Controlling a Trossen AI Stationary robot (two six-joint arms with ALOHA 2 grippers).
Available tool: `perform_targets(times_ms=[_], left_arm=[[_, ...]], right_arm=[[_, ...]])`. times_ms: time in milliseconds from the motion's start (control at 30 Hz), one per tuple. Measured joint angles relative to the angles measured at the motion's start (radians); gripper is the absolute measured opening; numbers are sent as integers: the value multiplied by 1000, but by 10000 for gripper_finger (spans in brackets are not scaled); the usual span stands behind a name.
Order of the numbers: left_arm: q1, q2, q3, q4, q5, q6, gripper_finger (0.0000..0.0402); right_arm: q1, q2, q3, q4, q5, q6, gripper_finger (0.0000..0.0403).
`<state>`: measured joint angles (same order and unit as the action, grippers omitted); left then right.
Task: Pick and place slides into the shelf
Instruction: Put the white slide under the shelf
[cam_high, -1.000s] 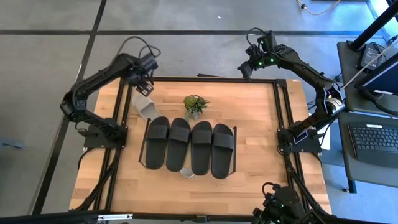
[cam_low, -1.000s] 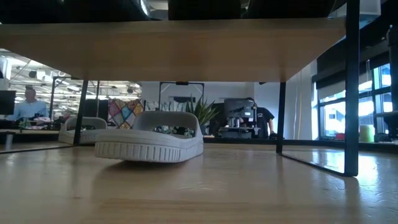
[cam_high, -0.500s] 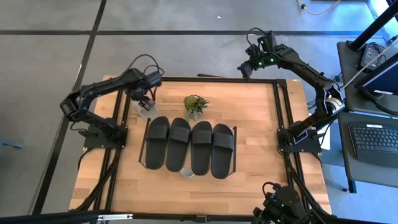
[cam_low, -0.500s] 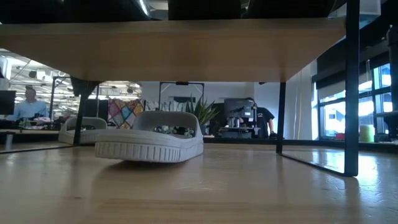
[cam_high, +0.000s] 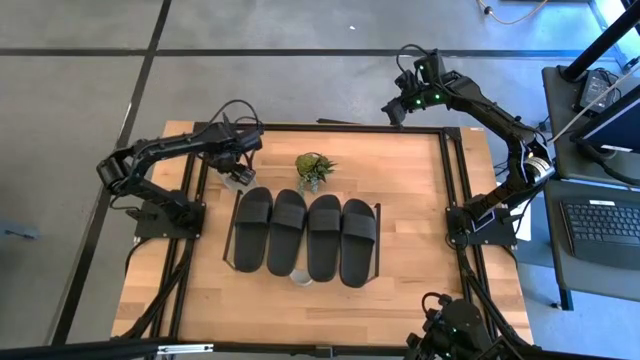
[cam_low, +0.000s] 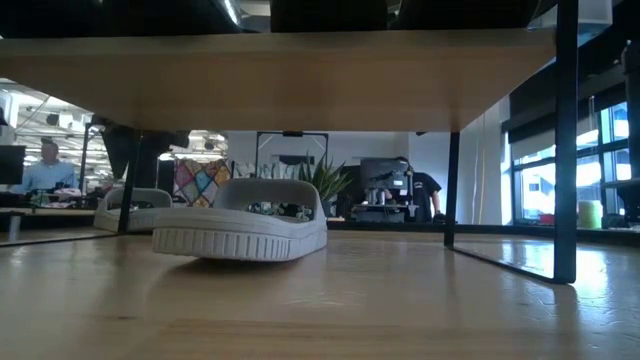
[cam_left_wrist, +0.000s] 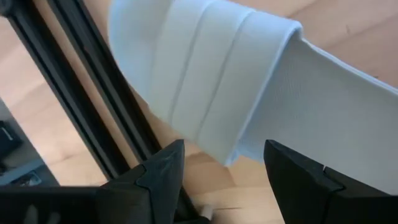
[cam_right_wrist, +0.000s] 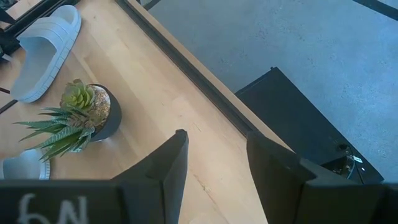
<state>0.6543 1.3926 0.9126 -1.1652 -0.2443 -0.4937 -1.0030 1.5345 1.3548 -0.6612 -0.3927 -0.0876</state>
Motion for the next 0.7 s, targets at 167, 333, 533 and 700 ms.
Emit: perform_targets(times_ms=[167,333,533,700], left_arm=[[-29,0,-20,8,-23,-51,212],[-53,0,-31,19,-125,-80,212],[-58,0,-56,69,-52,-80,212],[-62,0,-95,86,-110,-81,211]], right_arm=[[0,0,0,2,0,-3,165],[0,0,0,16,0,-3,165],[0,0,0,15,0,-3,165],[0,0,0,15,0,-14,165]])
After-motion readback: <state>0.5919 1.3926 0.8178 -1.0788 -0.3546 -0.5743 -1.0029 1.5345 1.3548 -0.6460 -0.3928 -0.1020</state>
